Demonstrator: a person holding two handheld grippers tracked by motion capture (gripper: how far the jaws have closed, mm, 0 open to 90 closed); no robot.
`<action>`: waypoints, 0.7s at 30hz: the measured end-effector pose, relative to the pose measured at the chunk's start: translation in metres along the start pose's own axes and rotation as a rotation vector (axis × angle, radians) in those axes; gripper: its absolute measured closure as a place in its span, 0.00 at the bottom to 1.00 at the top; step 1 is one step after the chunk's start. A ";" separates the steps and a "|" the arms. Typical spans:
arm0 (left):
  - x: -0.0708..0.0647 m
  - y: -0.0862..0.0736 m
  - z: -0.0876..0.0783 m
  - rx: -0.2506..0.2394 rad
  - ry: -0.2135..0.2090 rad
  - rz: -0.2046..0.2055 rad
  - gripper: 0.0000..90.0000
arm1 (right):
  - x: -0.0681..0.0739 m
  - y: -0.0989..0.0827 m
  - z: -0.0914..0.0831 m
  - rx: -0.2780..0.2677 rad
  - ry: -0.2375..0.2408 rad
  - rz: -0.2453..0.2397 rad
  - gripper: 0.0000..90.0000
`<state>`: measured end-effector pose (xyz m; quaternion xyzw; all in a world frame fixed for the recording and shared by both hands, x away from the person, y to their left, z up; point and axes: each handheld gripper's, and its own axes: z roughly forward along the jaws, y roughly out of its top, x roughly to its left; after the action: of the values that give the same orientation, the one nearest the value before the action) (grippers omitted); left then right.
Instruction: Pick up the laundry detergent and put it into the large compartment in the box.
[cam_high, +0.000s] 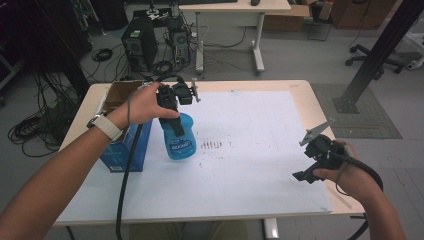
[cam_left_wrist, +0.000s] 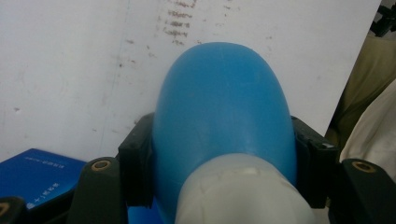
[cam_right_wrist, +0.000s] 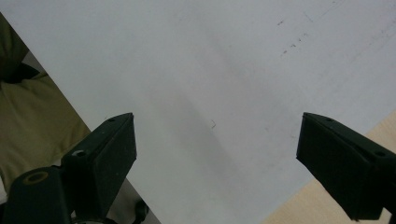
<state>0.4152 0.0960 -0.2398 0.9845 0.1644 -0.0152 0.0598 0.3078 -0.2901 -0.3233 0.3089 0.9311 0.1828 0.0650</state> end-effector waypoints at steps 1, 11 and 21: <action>0.000 0.000 -0.002 -0.003 0.000 -0.004 0.42 | 0.000 0.000 0.000 0.001 0.000 0.000 0.13; -0.005 -0.002 -0.019 -0.009 0.024 -0.052 0.42 | 0.001 -0.001 -0.003 -0.009 -0.003 -0.004 0.13; -0.010 -0.003 -0.033 -0.022 0.033 -0.095 0.42 | 0.003 0.000 -0.004 -0.014 -0.004 -0.013 0.13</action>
<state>0.4049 0.1000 -0.2072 0.9750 0.2120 -0.0001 0.0669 0.3041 -0.2895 -0.3193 0.3028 0.9316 0.1883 0.0705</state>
